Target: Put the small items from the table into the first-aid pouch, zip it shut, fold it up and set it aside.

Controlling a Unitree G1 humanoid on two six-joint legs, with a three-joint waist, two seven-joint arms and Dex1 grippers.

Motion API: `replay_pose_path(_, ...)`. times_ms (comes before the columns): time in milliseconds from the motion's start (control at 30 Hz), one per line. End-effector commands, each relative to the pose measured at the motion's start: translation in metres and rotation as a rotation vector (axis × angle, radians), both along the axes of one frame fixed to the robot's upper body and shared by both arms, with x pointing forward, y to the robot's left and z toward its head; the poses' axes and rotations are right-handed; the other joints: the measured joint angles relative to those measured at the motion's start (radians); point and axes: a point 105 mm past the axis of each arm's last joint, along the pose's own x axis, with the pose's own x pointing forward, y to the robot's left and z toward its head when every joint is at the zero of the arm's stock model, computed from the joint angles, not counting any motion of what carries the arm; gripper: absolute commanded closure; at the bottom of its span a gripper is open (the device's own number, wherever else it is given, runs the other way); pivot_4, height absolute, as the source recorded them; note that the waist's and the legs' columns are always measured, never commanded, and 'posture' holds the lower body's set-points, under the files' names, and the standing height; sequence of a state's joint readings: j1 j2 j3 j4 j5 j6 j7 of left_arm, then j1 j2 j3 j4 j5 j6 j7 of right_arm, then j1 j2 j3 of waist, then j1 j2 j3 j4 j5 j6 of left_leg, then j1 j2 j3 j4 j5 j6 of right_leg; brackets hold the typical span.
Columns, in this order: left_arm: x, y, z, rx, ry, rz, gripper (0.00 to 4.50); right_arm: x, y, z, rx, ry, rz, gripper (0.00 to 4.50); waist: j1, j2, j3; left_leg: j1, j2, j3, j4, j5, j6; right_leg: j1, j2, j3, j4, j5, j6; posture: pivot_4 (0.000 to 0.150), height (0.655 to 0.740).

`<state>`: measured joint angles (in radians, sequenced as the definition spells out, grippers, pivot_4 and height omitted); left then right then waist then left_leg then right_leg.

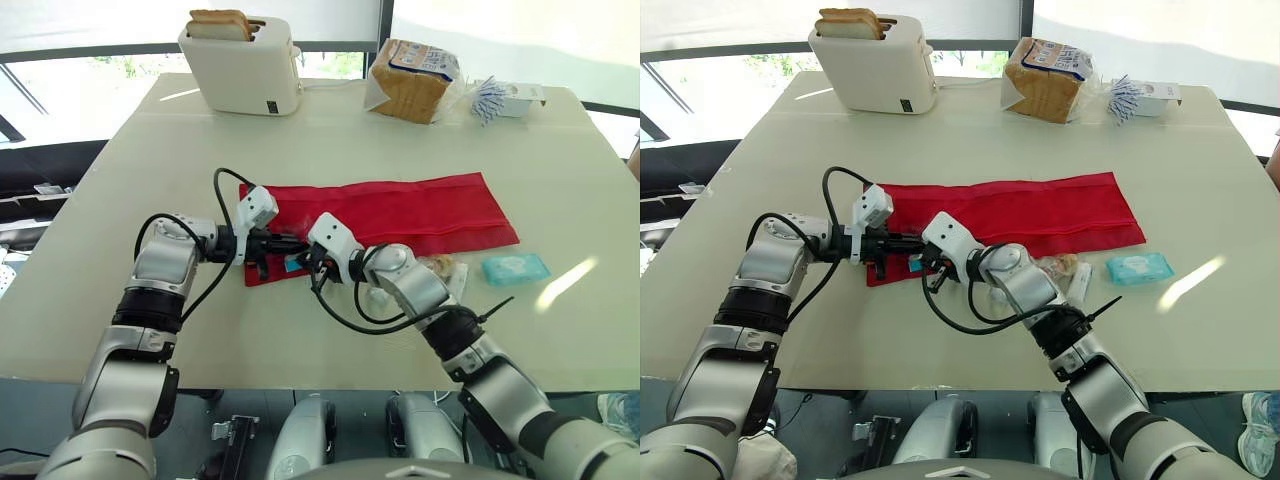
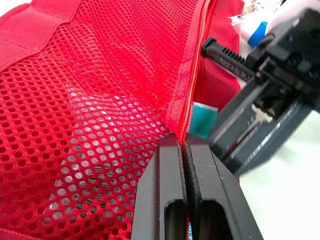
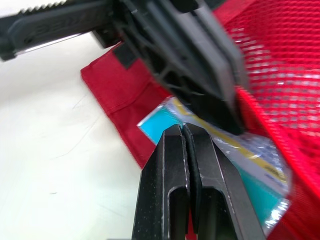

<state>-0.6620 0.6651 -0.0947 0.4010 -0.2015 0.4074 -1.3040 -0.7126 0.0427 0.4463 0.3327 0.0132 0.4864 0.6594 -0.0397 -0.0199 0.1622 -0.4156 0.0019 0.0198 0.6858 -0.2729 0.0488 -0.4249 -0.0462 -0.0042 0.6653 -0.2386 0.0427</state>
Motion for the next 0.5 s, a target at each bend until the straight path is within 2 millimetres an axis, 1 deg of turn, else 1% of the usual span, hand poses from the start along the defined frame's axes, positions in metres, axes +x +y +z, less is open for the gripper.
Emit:
replay_pose_path(33, -0.002, 0.003, 0.007, -0.015, -0.01, -0.008, 4.5, 0.004, 0.01, 0.007, 0.021, -0.041, -0.017, 4.41, 0.0, 0.0, 0.0, 0.0, 0.0, 0.0, 0.0, 0.0, 0.0, 0.0, 0.0, 0.0, 0.0, 0.0, 0.0, 0.15, 0.74)
replay_pose_path(133, -0.004, 0.004, 0.006, -0.01, -0.004, -0.008, 4.5, 0.012, 0.011, 0.01, 0.041, -0.061, -0.057, 4.41, -0.001, 0.0, 0.0, 0.0, 0.0, 0.0, 0.0, 0.0, 0.0, 0.0, 0.0, 0.0, 0.0, 0.0, 0.0, 0.15, 0.74)
replay_pose_path(200, -0.005, 0.005, 0.005, -0.006, 0.001, -0.01, 4.5, 0.017, 0.011, 0.012, 0.05, -0.108, -0.068, 4.41, -0.002, 0.0, 0.0, 0.0, 0.0, 0.0, -0.001, 0.0, -0.001, 0.0, 0.0, 0.0, 0.0, 0.0, 0.0, 0.15, 0.74)
replay_pose_path(400, -0.007, 0.007, 0.005, -0.002, 0.012, -0.011, 4.5, 0.021, 0.016, 0.01, 0.071, -0.168, -0.091, 4.41, -0.004, 0.0, 0.0, 0.0, 0.0, 0.0, -0.001, 0.001, -0.002, -0.001, 0.0, 0.001, 0.001, 0.0, 0.0, 0.15, 0.74)
replay_pose_path(500, -0.008, 0.007, 0.006, -0.004, 0.02, -0.013, 4.5, 0.027, 0.015, 0.01, 0.061, -0.207, -0.117, 4.41, -0.003, 0.0, 0.0, 0.001, 0.0, 0.0, -0.001, 0.001, -0.002, -0.001, 0.0, 0.001, 0.002, 0.0, 0.0, 0.15, 0.74)
